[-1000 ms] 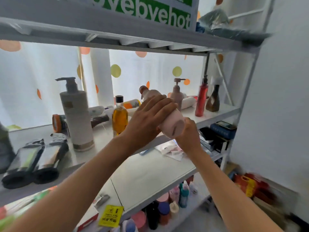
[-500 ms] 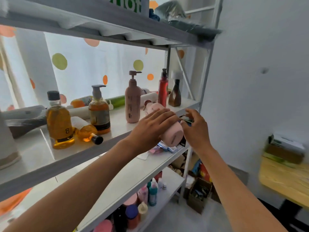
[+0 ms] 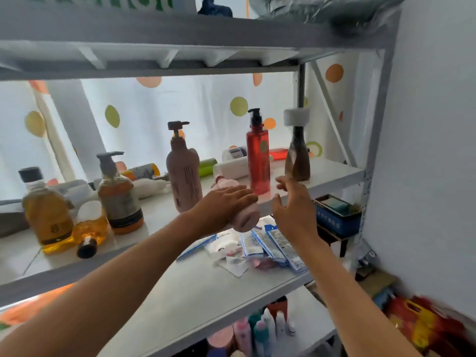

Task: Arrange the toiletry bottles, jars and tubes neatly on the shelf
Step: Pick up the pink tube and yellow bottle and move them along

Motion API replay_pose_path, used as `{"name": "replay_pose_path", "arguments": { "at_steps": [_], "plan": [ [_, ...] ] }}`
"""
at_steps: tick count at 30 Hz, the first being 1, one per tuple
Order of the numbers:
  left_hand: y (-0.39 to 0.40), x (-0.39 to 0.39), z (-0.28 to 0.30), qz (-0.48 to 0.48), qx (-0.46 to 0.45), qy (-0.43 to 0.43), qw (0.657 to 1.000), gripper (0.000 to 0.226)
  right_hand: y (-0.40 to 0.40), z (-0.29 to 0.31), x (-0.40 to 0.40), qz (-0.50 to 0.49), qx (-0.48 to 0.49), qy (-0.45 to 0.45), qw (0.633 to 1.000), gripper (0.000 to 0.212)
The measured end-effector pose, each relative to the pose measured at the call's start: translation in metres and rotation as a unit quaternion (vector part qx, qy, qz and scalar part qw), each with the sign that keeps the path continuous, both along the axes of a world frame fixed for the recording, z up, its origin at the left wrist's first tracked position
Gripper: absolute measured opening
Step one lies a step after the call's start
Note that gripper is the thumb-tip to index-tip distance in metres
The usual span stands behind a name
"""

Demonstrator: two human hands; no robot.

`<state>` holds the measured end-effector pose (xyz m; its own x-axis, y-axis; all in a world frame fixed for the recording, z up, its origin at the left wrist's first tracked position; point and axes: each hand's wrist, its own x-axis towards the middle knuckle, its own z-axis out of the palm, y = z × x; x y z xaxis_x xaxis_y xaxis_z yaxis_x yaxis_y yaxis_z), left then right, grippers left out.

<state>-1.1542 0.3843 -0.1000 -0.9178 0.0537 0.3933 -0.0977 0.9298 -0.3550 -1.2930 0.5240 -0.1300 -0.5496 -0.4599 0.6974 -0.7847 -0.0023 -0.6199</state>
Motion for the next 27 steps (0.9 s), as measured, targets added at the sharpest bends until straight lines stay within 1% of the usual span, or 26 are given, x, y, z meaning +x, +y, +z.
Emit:
{"name": "replay_pose_path", "arguments": {
  "at_steps": [5, 9, 11, 13, 15, 18, 19, 20, 24, 27],
  "plan": [
    [-0.011, -0.022, 0.004, 0.112, 0.021, -0.041, 0.993, 0.063, -0.036, -0.002, -0.029, 0.044, 0.021, 0.001, 0.999, 0.037],
    [-0.017, -0.045, 0.011, 0.159, -0.006, -0.114, 0.981, 0.065, -0.055, -0.003, -0.044, 0.063, 0.032, -0.014, 0.997, 0.035],
    [-0.023, -0.050, 0.010, 0.183, -0.006, -0.125, 0.975, 0.063, -0.058, -0.003, -0.046, 0.069, 0.031, -0.015, 0.997, 0.033],
    [-0.028, -0.050, 0.007, 0.214, -0.007, -0.118, 0.970, 0.055, -0.060, -0.002, -0.046, 0.067, 0.018, 0.009, 0.998, 0.031],
    [-0.033, -0.049, 0.008, 0.244, 0.013, -0.121, 0.962, 0.053, -0.059, -0.001, -0.045, 0.059, 0.007, 0.033, 0.998, 0.030],
    [-0.034, -0.041, 0.019, 0.287, 0.080, -0.158, 0.942, 0.068, -0.061, 0.001, -0.041, 0.051, 0.012, 0.047, 0.998, 0.030],
    [-0.033, -0.037, 0.023, 0.302, 0.084, -0.166, 0.935, 0.071, -0.062, 0.001, -0.039, 0.052, 0.016, 0.056, 0.997, 0.030],
    [-0.032, -0.035, 0.025, 0.316, 0.073, -0.169, 0.931, 0.069, -0.063, 0.002, -0.036, 0.054, 0.019, 0.065, 0.996, 0.030],
    [-0.027, -0.035, 0.026, 0.329, 0.022, -0.164, 0.930, 0.048, -0.067, 0.006, -0.023, 0.057, 0.027, 0.080, 0.995, 0.031],
    [-0.023, -0.033, 0.025, 0.332, 0.030, -0.150, 0.931, 0.038, -0.070, 0.011, -0.011, 0.068, 0.030, 0.095, 0.993, 0.033]
  ]
}}
